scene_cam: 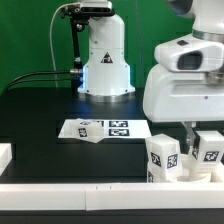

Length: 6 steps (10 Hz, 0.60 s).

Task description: Assemble stool

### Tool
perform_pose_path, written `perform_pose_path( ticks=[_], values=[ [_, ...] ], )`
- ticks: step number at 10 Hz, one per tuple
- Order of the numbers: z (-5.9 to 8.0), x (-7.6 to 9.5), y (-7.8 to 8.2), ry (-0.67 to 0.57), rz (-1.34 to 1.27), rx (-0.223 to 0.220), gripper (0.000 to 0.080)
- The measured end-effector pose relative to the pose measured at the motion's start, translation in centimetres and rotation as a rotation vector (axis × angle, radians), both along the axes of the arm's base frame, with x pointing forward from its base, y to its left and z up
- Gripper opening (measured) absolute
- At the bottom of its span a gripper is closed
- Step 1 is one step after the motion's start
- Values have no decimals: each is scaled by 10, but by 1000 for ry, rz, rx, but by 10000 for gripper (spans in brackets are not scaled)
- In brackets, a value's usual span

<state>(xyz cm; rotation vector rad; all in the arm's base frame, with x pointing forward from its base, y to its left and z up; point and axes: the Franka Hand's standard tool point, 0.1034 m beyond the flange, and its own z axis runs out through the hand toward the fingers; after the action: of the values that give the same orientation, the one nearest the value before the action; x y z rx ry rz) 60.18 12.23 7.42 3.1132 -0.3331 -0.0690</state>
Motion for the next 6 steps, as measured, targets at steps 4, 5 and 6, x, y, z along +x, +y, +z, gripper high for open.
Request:
perform_pose_path(
  ticks=[4,5,6],
  values=[
    [0,0,-3,8,-295,-7,334],
    [0,0,-4,6,-418,-13,335],
    [0,-1,-5,0,-610,-25,335]
  ],
)
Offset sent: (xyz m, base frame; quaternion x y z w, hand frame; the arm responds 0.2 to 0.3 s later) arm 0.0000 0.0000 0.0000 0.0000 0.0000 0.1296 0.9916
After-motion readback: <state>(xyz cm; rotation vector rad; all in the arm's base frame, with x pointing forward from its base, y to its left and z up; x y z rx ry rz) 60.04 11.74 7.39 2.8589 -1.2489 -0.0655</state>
